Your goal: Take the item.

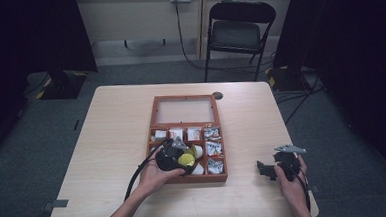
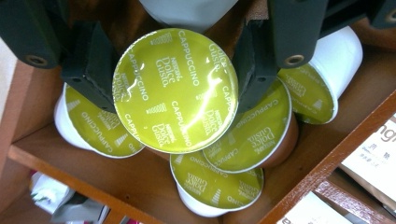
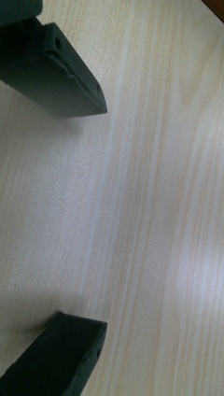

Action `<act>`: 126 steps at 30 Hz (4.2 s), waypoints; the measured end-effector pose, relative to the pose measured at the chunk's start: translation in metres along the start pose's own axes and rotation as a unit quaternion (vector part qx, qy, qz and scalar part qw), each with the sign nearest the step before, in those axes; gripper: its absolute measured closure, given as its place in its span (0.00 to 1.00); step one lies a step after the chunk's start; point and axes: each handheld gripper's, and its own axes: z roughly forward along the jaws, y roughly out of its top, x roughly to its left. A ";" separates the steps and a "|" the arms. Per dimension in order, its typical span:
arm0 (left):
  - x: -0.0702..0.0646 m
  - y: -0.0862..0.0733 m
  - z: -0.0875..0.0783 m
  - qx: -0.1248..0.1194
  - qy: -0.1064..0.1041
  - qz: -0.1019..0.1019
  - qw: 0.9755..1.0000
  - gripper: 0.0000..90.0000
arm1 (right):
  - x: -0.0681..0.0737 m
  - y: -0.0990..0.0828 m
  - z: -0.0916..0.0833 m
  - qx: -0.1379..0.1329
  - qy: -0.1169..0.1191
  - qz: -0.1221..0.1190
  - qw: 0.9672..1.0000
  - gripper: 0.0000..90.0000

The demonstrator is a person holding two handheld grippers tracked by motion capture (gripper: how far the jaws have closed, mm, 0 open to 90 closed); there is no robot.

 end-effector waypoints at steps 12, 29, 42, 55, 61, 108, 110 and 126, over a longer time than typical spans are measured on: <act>0.002 -0.001 -0.005 -0.022 -0.001 -0.005 1.000 0.42 | 0.000 0.000 0.000 0.000 0.000 0.000 1.000 0.00; 0.008 0.004 -0.032 -0.073 -0.004 -0.010 0.997 0.42 | 0.000 0.000 0.000 0.000 0.000 0.000 1.000 0.00; 0.018 0.006 -0.062 -0.106 -0.005 -0.008 0.994 0.42 | 0.000 0.000 0.000 -0.001 0.001 -0.001 1.000 0.00; 0.030 0.001 -0.089 -0.141 0.000 -0.020 0.990 0.42 | 0.000 0.000 0.000 -0.001 0.000 -0.001 1.000 0.00; 0.034 0.000 -0.093 -0.145 0.001 -0.023 0.989 0.42 | 0.000 0.000 0.000 -0.001 0.000 0.000 1.000 0.00; 0.083 -0.033 -0.140 -0.171 0.094 -0.075 0.978 0.42 | 0.000 0.000 0.000 -0.001 0.001 0.000 1.000 0.00; 0.086 -0.036 -0.141 -0.170 0.108 -0.083 0.976 0.42 | 0.000 0.000 0.000 -0.001 0.001 0.000 1.000 0.00; 0.110 -0.056 -0.144 -0.161 0.148 -0.127 0.967 0.42 | 0.000 0.000 0.000 0.000 0.001 0.000 1.000 0.00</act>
